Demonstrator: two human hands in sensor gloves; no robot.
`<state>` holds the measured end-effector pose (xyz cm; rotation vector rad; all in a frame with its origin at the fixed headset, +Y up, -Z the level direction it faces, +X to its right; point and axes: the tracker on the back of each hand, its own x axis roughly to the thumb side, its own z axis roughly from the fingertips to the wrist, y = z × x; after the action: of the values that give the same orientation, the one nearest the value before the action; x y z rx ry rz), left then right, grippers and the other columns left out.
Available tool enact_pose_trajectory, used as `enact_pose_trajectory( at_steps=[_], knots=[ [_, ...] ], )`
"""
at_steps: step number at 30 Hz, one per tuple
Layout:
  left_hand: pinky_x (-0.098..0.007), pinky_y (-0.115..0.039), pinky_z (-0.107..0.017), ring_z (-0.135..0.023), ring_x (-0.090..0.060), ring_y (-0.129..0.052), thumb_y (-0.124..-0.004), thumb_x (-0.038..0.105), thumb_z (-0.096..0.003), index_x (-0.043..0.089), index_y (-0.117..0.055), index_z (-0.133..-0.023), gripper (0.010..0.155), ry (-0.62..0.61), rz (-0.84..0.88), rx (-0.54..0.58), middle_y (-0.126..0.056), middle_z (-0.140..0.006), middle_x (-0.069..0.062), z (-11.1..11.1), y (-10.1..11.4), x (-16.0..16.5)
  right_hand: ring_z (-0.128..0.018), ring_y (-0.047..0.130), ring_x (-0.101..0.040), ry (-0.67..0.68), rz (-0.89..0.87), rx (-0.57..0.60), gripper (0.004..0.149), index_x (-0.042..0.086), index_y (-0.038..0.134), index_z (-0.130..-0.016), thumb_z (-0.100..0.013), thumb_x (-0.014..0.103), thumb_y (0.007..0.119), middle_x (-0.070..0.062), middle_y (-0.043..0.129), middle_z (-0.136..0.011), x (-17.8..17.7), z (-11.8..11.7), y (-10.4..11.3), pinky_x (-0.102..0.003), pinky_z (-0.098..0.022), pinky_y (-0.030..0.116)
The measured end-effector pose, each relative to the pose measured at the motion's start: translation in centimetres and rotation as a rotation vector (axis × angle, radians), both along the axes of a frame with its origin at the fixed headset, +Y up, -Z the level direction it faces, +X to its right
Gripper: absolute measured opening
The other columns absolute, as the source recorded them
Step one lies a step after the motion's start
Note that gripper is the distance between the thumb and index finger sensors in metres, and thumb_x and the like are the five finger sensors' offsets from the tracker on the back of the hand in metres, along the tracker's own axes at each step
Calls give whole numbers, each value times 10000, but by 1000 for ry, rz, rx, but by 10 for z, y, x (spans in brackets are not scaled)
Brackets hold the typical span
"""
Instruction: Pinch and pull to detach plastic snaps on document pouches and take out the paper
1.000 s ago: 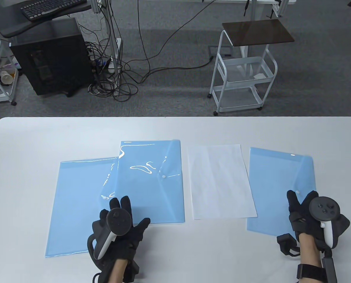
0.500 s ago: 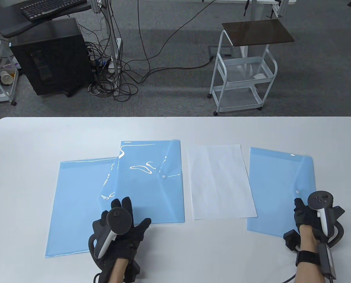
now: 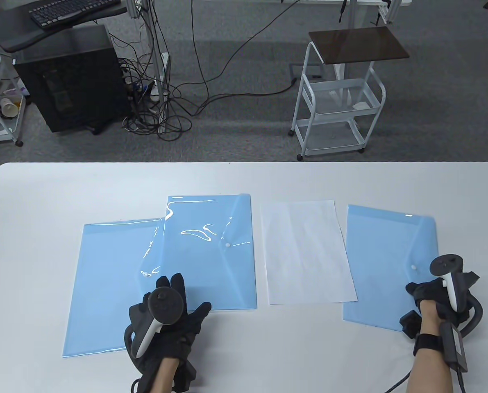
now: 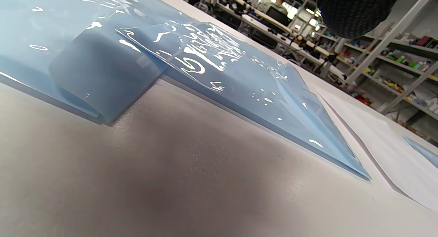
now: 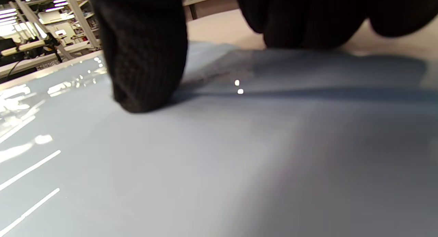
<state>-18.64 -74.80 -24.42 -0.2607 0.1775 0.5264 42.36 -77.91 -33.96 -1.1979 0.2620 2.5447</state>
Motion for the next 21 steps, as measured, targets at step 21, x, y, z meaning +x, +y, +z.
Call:
enact_pose_trajectory(
  at_steps=[21],
  knots=[
    [-766, -430, -679, -1040, -670, -280, -685, 677, -541, 227, -155, -1172, 939, 3, 28, 8, -166, -1225, -190, 0, 1, -2, -761, 734, -573, 9, 19, -28, 801, 28, 646, -926, -348, 459, 995, -337, 684, -972, 6, 3, 5, -777, -508, 650]
  ],
)
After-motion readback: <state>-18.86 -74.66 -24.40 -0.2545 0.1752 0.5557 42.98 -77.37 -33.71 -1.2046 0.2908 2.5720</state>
